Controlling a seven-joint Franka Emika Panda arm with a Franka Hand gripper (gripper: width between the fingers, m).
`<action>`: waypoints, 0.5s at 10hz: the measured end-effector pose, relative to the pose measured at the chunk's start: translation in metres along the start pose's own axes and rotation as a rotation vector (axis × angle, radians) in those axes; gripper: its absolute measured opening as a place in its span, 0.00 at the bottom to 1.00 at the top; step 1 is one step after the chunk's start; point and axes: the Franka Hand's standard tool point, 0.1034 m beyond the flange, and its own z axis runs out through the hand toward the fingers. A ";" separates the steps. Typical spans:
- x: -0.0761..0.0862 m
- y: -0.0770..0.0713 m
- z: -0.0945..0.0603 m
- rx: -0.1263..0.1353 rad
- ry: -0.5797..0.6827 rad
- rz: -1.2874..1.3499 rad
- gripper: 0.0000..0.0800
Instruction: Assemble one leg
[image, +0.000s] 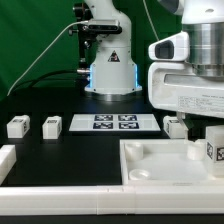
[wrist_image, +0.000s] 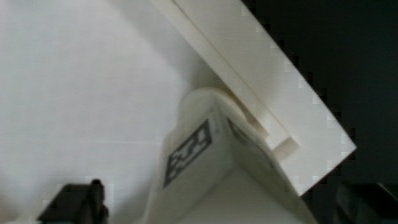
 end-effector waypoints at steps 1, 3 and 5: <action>0.000 0.000 0.000 -0.002 0.001 -0.108 0.81; 0.000 0.000 0.000 -0.005 0.002 -0.332 0.81; 0.000 0.001 0.001 -0.012 0.005 -0.501 0.81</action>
Offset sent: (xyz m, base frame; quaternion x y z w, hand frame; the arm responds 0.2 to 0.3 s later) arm -0.0008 0.0008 -0.0006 -0.0071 0.0054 -0.2084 0.9780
